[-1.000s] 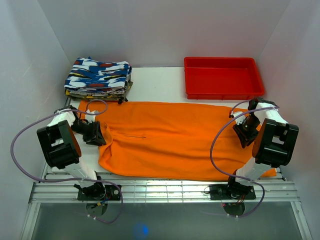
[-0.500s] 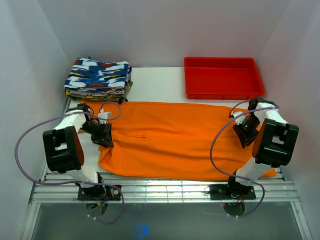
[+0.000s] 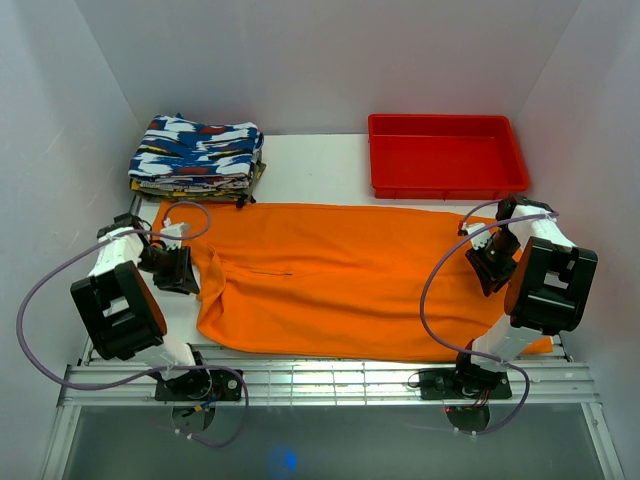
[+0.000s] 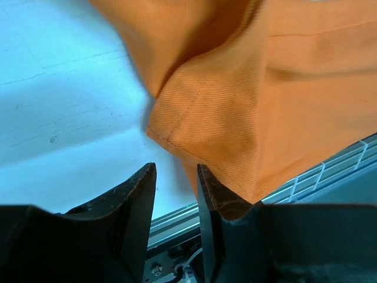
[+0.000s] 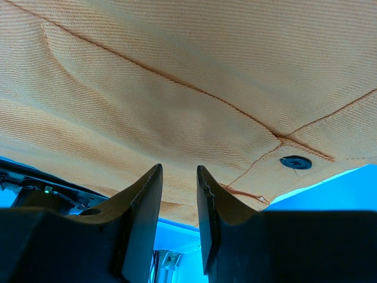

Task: Fold and stack the trousers
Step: Flatten the trousers out

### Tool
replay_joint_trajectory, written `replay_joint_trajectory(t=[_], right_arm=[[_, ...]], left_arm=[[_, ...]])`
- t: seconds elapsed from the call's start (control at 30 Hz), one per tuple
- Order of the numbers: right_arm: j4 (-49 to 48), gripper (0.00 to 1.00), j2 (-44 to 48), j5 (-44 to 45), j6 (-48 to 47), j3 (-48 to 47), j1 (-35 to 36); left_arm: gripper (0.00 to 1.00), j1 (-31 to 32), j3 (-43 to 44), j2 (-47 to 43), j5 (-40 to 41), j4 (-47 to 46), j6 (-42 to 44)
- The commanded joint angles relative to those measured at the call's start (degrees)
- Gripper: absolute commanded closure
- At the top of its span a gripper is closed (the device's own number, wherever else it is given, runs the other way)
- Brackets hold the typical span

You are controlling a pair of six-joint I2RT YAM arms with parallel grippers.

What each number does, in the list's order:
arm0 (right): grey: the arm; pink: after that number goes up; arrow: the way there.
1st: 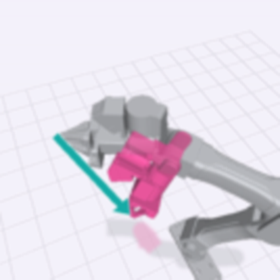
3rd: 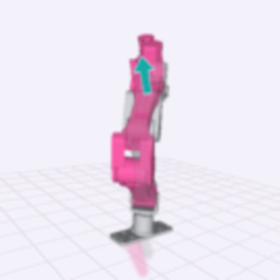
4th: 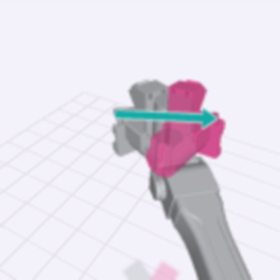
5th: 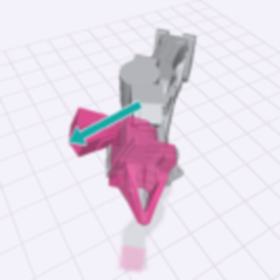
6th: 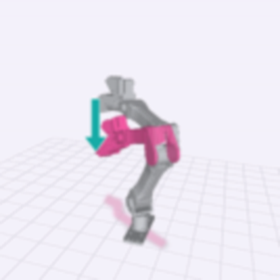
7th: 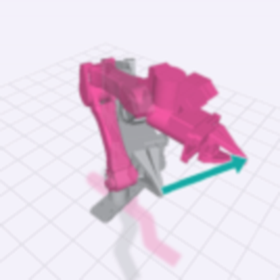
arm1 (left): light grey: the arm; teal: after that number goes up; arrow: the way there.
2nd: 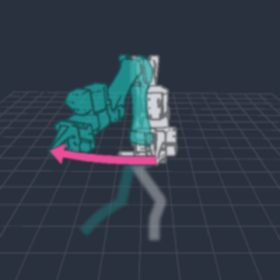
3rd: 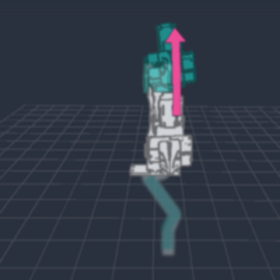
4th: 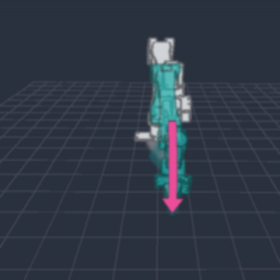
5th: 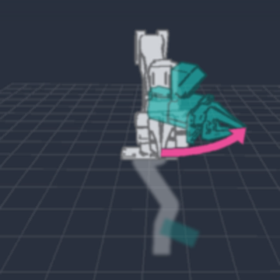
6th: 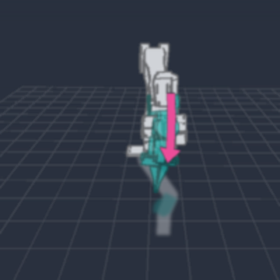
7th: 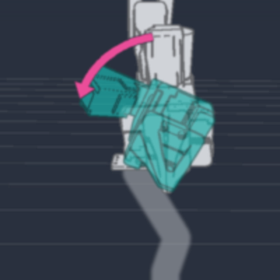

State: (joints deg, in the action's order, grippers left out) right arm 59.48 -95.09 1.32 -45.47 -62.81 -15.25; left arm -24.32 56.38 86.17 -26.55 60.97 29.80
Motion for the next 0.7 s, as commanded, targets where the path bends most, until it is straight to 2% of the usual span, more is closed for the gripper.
replay_joint_trajectory(t=[0.0,0.17,0.37,0.47,0.57,0.6,0.67], right_arm=[[0.1,0.64,0.2,-0.5,-0.1,-0.4,0.1],[0.2,0.64,0.8,0.0,-0.3,-0.1,0.2],[0.5,0.64,1.0,0.4,-0.3,0.0,0.1],[0.6,0.64,0.8,0.4,-0.2,-0.4,0.1],[0.6,0.64,0.3,0.6,-0.1,-0.7,0.2],[0.6,0.64,0.1,0.5,-0.1,-0.8,0.1],[0.6,0.64,-0.3,0.5,-0.1,-0.9,0.2]], left_arm=[[0.56,-2.4,0.9,3.7,-2.7,-0.1,0.5],[0.54,-2.8,2.6,10.8,-6.9,-0.5,-1.3],[0.50,-2.8,2.4,14.6,-9.2,-2.8,-2.9],[0.54,-2.8,2.1,15.5,-9.7,-3.8,-3.5],[0.65,-2.8,1.8,15.7,-9.5,-4.5,-3.5],[0.72,-2.8,1.8,15.7,-9.6,-4.5,-3.6],[0.80,-2.8,2.0,15.3,-9.2,-4.5,-3.9]])
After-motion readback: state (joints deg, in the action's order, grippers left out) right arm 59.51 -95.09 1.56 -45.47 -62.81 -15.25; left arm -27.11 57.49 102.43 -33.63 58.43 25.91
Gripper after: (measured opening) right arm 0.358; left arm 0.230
